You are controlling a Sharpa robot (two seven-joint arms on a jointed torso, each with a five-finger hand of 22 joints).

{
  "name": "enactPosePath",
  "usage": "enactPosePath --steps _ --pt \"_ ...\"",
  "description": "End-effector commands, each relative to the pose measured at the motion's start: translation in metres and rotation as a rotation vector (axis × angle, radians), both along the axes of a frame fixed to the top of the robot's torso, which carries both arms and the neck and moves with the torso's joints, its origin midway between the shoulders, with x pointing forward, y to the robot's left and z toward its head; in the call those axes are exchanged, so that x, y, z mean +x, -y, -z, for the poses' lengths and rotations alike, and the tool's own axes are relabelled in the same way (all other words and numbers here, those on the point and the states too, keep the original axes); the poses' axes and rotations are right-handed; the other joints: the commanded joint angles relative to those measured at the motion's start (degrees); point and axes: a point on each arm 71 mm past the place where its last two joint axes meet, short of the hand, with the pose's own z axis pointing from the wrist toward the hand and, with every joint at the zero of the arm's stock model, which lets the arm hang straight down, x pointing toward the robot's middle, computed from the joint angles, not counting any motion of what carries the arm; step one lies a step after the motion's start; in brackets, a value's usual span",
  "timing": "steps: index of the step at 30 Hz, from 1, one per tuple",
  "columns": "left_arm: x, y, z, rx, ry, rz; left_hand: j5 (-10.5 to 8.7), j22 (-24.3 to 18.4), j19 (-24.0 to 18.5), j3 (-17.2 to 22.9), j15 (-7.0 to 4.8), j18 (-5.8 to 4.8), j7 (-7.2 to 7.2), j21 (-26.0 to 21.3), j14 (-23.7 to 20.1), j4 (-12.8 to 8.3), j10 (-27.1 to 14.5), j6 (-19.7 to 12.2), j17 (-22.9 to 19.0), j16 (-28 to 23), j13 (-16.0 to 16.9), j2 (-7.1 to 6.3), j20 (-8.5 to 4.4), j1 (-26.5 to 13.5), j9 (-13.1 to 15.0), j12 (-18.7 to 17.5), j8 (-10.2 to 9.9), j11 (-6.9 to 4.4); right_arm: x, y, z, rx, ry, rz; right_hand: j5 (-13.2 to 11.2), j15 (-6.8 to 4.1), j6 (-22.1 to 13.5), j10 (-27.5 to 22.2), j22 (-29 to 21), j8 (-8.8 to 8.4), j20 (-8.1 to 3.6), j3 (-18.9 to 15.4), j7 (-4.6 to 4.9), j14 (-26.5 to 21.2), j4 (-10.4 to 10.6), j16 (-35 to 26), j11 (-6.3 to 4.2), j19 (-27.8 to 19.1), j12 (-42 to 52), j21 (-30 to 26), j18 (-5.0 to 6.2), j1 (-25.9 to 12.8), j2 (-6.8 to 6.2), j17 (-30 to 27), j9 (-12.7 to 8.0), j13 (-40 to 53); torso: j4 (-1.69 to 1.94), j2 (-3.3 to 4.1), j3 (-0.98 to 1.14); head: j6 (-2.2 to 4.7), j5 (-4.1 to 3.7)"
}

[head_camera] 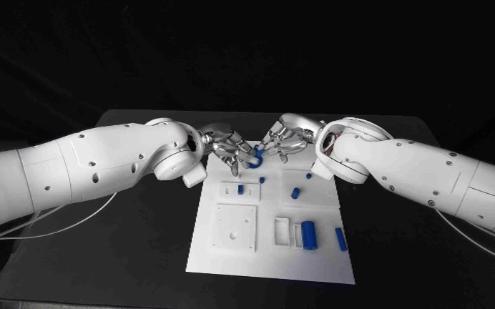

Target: Assemble the parts on the task board

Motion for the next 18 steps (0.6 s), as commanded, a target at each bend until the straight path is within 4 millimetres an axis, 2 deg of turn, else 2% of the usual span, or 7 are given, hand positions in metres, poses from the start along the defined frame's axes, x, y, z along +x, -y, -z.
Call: enactPosePath --steps 1,6,7,13,16,17,18 --pt "-0.0025 0.0097 -0.0081 0.081 0.236 0.155 -0.02 0.15 0.34 0.84 -0.5 -0.48 -0.04 0.28 0.12 -1.2 0.29 1.25 0.08 0.43 -0.2 -0.55 -0.39 2.06 0.07 0.31 0.33 -0.37 -0.0009 -0.0012 0.0006 0.011 -0.021 -0.011 0.21 0.18 0.38 -0.32 0.13 0.19 0.12 0.21 -0.07 -0.38 -0.02 -0.15 0.02 -0.24 -0.25 -0.26 0.08 -0.1 0.43 -0.04 2.99 0.08 0.02 -0.02 0.01 0.13 -0.04" --pt "-0.0044 0.0129 -0.0093 0.101 0.294 0.191 0.22 1.67 0.27 2.56 -0.61 -0.48 0.24 0.74 -0.02 -2.13 0.98 2.47 0.1 1.34 -1.1 -1.24 -0.66 4.29 0.01 0.29 -0.11 -0.43 -0.0012 -0.0017 0.0007 0.01 -0.02 -0.013 0.21 0.18 0.38 -0.32 0.13 0.19 0.12 0.21 -0.07 -0.38 -0.02 -0.15 0.02 -0.24 -0.25 -0.26 0.08 -0.1 0.43 -0.04 2.99 0.08 0.02 0.0 0.03 0.18 0.02" --pt "-0.0048 0.0134 -0.0093 0.103 0.3 0.196 0.27 2.22 0.15 2.94 -0.53 -0.39 0.52 0.86 -0.08 -2.33 0.98 0.07 0.05 1.49 -1.31 -1.31 -0.63 4.76 -0.19 0.25 -0.66 -0.35 -0.0013 -0.0017 0.0008 0.01 -0.02 -0.013 0.21 0.18 0.38 -0.32 0.13 0.19 0.12 0.21 -0.07 -0.38 -0.02 -0.15 0.02 -0.24 -0.25 -0.26 0.08 -0.1 0.43 -0.04 2.99 0.08 0.02 0.01 0.04 0.19 0.02" --pt "-0.0062 0.0149 -0.0094 0.101 0.312 0.212 0.34 5.05 -0.51 3.93 -0.59 -0.16 0.55 1.22 -0.26 -1.98 1.2 2.0 -0.32 2.01 -1.85 -0.74 -0.57 5.14 -0.12 0.59 -0.63 -0.5 -0.0016 -0.0015 0.0015 0.007 -0.018 -0.014 0.21 0.18 0.38 -0.32 0.13 0.19 0.12 0.21 -0.07 -0.38 -0.02 -0.15 0.02 -0.24 -0.25 -0.26 0.08 -0.1 0.43 -0.04 2.99 0.08 -0.04 0.01 0.08 0.24 0.02" --pt "-0.0062 0.0147 -0.0099 0.089 0.312 0.205 0.31 5.65 -0.58 3.97 -0.62 -0.16 0.47 1.07 -0.25 -1.54 1.21 4.21 -0.45 2.14 -1.87 -0.46 -0.57 4.8 -0.02 0.78 -0.5 -0.54 -0.0017 -0.0012 0.0018 0.004 -0.017 -0.015 0.21 0.18 0.38 -0.32 0.13 0.19 0.12 0.21 -0.07 -0.38 -0.02 -0.15 0.02 -0.24 -0.25 -0.26 0.08 -0.1 0.43 -0.04 2.99 0.08 -0.06 0.01 0.08 0.24 -0.05" --pt "-0.006 0.0144 -0.0101 0.085 0.314 0.2 0.29 5.73 -0.56 3.89 -0.67 -0.17 0.23 1.03 -0.21 -1.35 1.42 7.08 -0.46 2.19 -1.77 -0.45 -0.57 4.57 0.2 1.01 -0.16 -0.69 -0.0018 -0.0011 0.0019 0.004 -0.017 -0.015 0.21 0.18 0.38 -0.32 0.13 0.19 0.12 0.21 -0.07 -0.38 -0.02 -0.15 0.02 -0.24 -0.25 -0.26 0.08 -0.1 0.43 -0.04 2.99 0.08 -0.02 0.04 0.07 0.21 -0.08" --pt "-0.0057 0.0139 -0.0103 0.082 0.316 0.195 0.26 5.83 -0.52 3.82 -0.76 -0.21 0.01 0.93 -0.17 -1.14 1.42 8.15 -0.49 2.25 -1.59 -0.45 -0.63 4.38 0.24 1.34 -0.19 -0.82 -0.002 -0.001 0.002 0.004 -0.017 -0.016 0.21 0.18 0.38 -0.32 0.13 0.19 0.12 0.21 -0.07 -0.38 -0.02 -0.15 0.02 -0.24 -0.25 -0.26 0.08 -0.1 0.43 -0.04 2.99 0.08 -0.02 0.04 0.08 0.22 -0.07"
